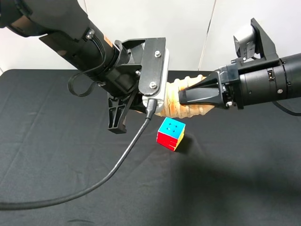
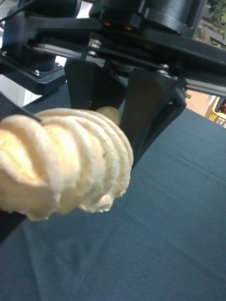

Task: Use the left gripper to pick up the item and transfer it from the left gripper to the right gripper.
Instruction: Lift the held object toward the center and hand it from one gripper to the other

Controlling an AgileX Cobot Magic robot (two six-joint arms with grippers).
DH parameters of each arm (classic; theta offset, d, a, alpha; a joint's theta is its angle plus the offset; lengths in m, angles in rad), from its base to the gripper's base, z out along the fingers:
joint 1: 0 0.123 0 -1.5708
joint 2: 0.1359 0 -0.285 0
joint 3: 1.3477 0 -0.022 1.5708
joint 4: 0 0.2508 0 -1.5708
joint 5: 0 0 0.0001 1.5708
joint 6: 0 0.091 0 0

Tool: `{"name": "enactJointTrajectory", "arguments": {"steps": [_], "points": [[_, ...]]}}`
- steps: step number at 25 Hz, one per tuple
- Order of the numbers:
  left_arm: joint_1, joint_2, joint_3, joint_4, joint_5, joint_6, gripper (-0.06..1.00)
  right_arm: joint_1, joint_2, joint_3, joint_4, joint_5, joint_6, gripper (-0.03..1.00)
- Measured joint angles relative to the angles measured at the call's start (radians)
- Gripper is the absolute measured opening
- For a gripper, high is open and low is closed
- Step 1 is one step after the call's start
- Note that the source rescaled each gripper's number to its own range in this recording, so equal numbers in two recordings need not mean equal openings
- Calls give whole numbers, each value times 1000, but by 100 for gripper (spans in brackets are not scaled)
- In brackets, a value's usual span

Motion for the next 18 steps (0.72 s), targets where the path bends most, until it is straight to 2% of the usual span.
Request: {"name": "enactJointTrajectory", "arguments": {"steps": [10,14,18], "points": [[0,0,0,0,-9,-2,1,0,0,0,0,-4,-2,8],[0,0,0,-21,24,-71,25,0,0,0,-4,-6,-2,5],[0,0,0,-46,30,-107,34,0,0,0,-8,-8,-2,5]]}}
